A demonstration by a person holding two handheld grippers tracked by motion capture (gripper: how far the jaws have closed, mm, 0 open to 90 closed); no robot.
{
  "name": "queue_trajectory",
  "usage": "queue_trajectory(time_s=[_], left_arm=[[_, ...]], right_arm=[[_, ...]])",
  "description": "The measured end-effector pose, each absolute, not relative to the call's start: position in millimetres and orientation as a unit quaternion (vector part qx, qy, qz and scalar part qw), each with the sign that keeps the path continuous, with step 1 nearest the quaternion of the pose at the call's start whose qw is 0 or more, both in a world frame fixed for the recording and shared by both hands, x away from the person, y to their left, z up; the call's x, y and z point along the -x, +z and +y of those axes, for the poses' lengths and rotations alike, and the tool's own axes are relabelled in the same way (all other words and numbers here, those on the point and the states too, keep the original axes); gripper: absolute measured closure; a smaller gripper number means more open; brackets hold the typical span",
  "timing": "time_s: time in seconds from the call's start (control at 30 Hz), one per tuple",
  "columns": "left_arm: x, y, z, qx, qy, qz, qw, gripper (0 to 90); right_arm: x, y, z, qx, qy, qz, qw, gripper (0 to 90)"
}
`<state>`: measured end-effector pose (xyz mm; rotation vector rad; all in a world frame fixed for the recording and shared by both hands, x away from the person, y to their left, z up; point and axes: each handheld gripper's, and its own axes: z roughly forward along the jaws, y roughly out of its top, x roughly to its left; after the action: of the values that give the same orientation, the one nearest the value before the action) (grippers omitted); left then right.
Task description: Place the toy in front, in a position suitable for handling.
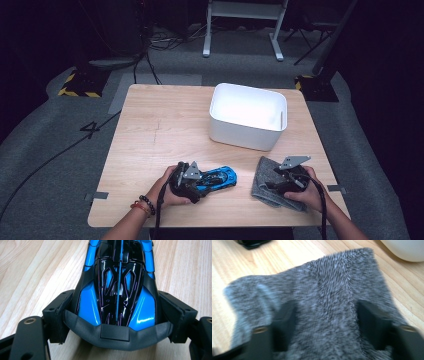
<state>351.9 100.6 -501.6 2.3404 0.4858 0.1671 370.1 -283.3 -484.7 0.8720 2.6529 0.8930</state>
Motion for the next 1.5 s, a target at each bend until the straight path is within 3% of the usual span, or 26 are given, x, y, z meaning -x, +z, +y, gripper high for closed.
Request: queue_trajectory(time_s=[0.2, 0.4, 0.9, 1.3, 1.5], left_arm=[[-363, -501, 85, -0.915, 0.053, 0.158, 0.368, 23.8], [-372, -502, 69, -0.916, 0.048, 0.139, 0.373, 24.2], [-374, -503, 65, -0.915, 0.039, 0.133, 0.378, 24.1], [-373, -503, 64, -0.914, 0.046, 0.141, 0.377, 23.1], [-372, -503, 63, -0.914, 0.048, 0.153, 0.372, 19.9]], right_arm=[[-372, -484, -291, -0.289, 0.32, 0.896, 0.101, 66.5], [-373, -484, -296, -0.282, 0.327, 0.895, 0.108, 74.6], [-368, -460, -303, -0.268, 0.405, 0.866, 0.116, 77.6], [-374, -431, -249, -0.192, 0.433, 0.874, 0.104, 77.2], [-378, -434, -210, -0.154, 0.421, 0.889, 0.096, 77.0]])
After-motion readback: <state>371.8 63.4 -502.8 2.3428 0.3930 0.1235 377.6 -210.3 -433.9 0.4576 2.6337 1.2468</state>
